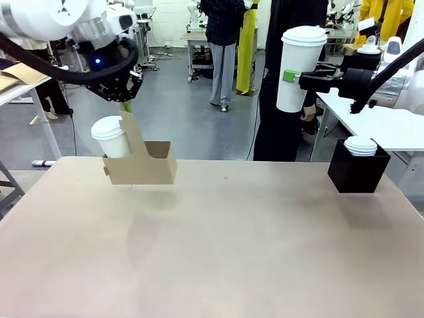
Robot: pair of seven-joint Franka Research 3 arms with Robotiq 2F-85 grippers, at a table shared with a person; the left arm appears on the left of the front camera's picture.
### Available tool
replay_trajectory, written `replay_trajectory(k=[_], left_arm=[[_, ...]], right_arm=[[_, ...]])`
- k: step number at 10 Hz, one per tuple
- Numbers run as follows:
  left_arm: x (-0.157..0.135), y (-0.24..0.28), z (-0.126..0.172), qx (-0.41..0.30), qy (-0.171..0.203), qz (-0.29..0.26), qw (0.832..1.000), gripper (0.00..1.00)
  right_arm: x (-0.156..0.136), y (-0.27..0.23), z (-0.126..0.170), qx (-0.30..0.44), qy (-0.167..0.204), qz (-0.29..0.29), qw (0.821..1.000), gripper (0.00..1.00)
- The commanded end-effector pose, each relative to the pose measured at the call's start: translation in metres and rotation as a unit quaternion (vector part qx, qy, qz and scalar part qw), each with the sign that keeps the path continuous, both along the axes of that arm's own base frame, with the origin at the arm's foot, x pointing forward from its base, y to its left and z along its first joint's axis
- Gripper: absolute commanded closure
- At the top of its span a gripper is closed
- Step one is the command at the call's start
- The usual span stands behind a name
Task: Pour a drink into a cup and package it in a carrier.
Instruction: Position the Cup Carrier in the center of the table.
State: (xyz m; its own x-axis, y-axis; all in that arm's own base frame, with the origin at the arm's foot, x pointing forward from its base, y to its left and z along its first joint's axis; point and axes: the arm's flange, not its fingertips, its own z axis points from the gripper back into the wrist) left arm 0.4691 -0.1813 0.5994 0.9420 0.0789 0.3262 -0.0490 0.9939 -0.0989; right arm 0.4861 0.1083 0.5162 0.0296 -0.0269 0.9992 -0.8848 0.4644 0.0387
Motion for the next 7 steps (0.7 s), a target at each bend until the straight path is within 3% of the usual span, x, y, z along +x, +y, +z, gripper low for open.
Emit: replay_trajectory(k=[1, 4, 7], left_arm=[[-0.029, -0.038, 0.002, 0.017, -0.005, 0.015, 1.000, 0.98], [-0.067, -0.115, -0.021, 0.031, -0.023, 0.008, 0.999, 0.98], [-0.078, -0.173, -0.066, 0.036, -0.016, -0.007, 0.999, 0.98]], right_arm=[[-0.001, 0.002, 0.001, -0.003, -0.011, -0.001, 1.000, 0.20], [-0.001, 0.002, 0.001, -0.003, -0.011, -0.001, 1.000, 0.20], [-0.001, 0.002, 0.001, -0.003, -0.011, -0.001, 1.000, 0.20]])
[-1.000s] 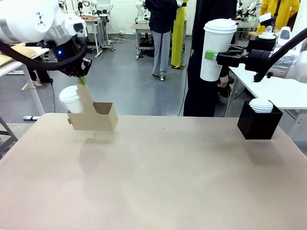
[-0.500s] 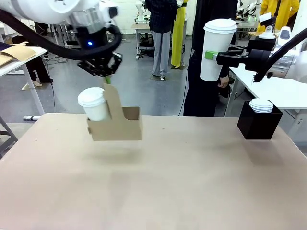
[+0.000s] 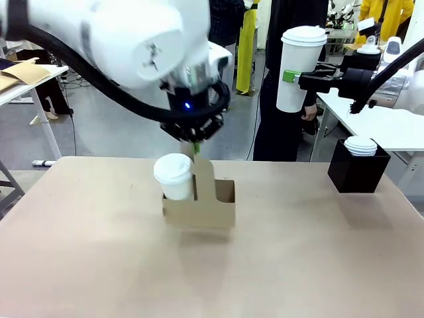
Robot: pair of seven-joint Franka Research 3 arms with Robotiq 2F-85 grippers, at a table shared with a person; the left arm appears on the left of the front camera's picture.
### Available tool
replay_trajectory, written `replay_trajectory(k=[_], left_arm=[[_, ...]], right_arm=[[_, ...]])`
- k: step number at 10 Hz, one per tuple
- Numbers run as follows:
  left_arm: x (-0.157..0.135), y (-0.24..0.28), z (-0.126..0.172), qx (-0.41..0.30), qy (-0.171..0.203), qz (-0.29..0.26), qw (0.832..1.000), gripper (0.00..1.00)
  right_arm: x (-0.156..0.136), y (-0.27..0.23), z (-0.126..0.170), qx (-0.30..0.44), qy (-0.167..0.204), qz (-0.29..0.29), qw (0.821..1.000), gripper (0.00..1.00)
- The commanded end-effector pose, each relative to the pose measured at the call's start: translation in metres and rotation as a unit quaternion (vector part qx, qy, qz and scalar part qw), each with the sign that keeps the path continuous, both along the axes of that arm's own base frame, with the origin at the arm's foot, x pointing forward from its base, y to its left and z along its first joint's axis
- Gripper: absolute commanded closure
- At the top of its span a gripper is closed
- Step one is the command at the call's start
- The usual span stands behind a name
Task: Pour a drink into a cup and package it in a carrier.
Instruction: Position the Cup Carrier in the center of the table, then insert the held 600 ml Paper Cup into the Cup Carrier.
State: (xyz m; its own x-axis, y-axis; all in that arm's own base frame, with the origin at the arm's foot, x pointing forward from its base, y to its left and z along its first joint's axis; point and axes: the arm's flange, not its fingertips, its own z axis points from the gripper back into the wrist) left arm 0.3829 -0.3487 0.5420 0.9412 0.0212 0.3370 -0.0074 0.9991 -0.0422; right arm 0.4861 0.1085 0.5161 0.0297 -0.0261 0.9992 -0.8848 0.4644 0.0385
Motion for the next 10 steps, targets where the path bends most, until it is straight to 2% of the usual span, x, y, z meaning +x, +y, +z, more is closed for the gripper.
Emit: replay_trajectory(k=[1, 5, 6, 7, 10], left_arm=[[0.005, -0.022, -0.025, 0.017, -0.012, 0.014, 1.000, 0.98], [-0.006, -0.054, -0.054, 0.024, -0.007, 0.008, 1.000, 0.98], [-0.006, -0.057, -0.055, 0.030, 0.011, 0.009, 0.999, 0.98], [-0.006, -0.047, -0.048, 0.021, -0.002, -0.004, 1.000, 0.98], [-0.006, -0.047, -0.048, 0.021, -0.002, -0.004, 1.000, 0.98]], right_arm=[[-0.001, 0.002, 0.002, -0.003, -0.011, -0.001, 1.000, 0.20], [-0.001, 0.002, 0.002, -0.003, -0.011, -0.001, 1.000, 0.20], [-0.001, 0.002, 0.002, -0.003, -0.011, -0.001, 1.000, 0.20], [-0.001, 0.002, 0.002, -0.003, -0.011, -0.001, 1.000, 0.20], [-0.001, 0.002, 0.002, -0.003, -0.011, -0.001, 1.000, 0.20]])
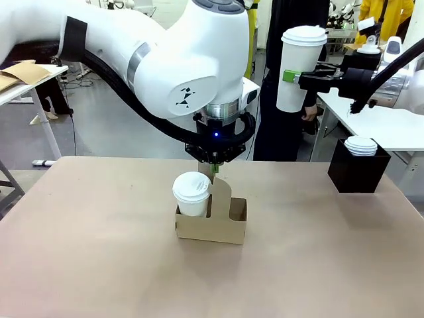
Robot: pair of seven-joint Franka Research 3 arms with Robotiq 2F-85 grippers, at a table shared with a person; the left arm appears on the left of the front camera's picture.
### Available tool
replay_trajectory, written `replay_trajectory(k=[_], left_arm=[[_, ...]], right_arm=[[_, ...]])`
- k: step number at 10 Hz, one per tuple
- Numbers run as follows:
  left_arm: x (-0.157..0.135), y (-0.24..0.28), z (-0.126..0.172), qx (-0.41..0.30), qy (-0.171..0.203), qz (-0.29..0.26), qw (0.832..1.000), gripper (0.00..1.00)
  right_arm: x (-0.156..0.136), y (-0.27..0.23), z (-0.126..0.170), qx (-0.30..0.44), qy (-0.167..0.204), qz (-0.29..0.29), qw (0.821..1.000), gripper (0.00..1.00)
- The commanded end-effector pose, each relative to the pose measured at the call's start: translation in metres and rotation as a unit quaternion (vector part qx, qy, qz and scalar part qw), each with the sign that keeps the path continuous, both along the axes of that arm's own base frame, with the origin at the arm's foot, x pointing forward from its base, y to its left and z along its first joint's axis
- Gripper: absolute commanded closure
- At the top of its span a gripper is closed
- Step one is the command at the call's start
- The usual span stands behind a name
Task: Pour a drink into a cup and package it in a carrier.
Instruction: Insert the held 600 ml Paper Cup into the Cup Carrier.
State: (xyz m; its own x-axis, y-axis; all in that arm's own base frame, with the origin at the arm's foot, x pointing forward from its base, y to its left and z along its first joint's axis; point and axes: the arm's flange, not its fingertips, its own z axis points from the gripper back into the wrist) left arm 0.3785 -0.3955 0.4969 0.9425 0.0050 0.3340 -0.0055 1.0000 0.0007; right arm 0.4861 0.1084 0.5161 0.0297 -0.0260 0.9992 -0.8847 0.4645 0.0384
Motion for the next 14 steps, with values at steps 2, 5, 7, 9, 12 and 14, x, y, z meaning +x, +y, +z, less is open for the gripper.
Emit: replay_trajectory(k=[2, 5, 7, 9, 12, 14], left_arm=[[0.000, 0.000, 0.000, 0.000, 0.000, 0.000, 1.000, 0.92], [-0.003, 0.022, 0.027, -0.020, -0.013, -0.032, 0.999, 0.00], [-0.006, 0.040, 0.050, -0.032, 0.001, -0.062, 0.998, 0.25], [-0.014, 0.067, 0.079, -0.048, 0.000, -0.101, 0.994, 0.00], [-0.021, 0.142, 0.100, 0.006, 0.014, -0.243, 0.970, 0.00], [-0.026, 0.189, 0.094, 0.015, -0.006, -0.307, 0.952, 0.00]], right_arm=[[-0.001, 0.002, 0.002, -0.002, -0.011, -0.001, 1.000, 0.20], [-0.001, 0.002, 0.002, -0.002, -0.011, -0.001, 1.000, 0.20], [0.007, 0.004, -0.009, -0.001, 0.017, 0.027, 0.999, 0.20], [0.025, 0.015, -0.034, 0.009, 0.048, 0.085, 0.995, 0.20], [0.035, 0.032, -0.079, -0.002, 0.057, 0.156, 0.986, 0.20], [0.027, 0.046, -0.103, 0.003, 0.050, 0.207, 0.977, 0.20]])
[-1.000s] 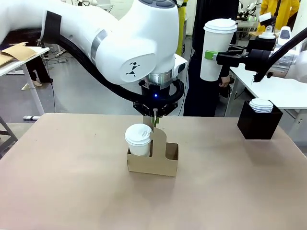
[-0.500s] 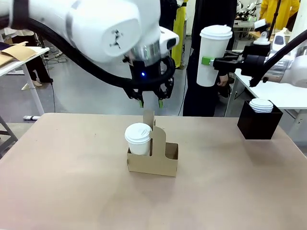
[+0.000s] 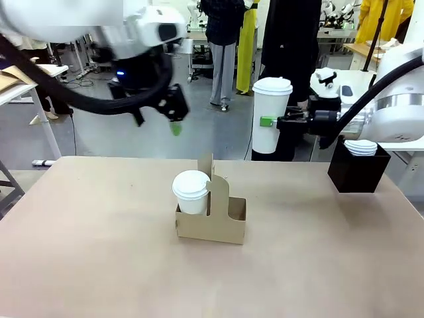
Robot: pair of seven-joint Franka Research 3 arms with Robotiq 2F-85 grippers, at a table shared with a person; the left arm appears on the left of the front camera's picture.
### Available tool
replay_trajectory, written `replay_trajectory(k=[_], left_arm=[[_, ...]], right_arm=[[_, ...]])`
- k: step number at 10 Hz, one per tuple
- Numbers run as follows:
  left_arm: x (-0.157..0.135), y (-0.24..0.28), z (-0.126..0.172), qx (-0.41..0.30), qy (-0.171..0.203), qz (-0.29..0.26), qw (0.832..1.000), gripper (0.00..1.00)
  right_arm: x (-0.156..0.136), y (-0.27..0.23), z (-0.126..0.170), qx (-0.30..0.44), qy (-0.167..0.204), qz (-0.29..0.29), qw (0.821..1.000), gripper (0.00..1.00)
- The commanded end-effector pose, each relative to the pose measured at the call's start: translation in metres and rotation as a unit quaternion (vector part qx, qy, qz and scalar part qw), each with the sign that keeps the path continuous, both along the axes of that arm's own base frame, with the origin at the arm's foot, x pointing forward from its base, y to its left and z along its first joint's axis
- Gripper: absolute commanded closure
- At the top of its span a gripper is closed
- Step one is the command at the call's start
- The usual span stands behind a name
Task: Pour a drink into a cup and package it in a carrier.
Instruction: Insert the held 600 ml Paper Cup into the Cup Carrier.
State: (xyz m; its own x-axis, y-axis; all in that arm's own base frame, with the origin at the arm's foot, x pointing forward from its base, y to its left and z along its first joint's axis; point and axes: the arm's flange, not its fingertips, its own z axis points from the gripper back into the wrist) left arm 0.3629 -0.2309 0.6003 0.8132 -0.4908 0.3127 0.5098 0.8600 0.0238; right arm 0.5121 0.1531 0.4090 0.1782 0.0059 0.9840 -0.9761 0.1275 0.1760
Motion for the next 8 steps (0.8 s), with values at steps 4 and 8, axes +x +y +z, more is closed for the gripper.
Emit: replay_trajectory(k=[4, 8], left_arm=[[-0.007, 0.043, -0.009, 0.015, -0.021, -0.065, 0.998, 0.00], [-0.007, 0.043, -0.009, 0.015, -0.021, -0.065, 0.998, 0.00]], right_arm=[[-0.007, 0.011, -0.011, 0.005, -0.020, 0.040, 0.999, 0.20], [-0.007, 0.011, -0.011, 0.005, -0.020, 0.040, 0.999, 0.20]])
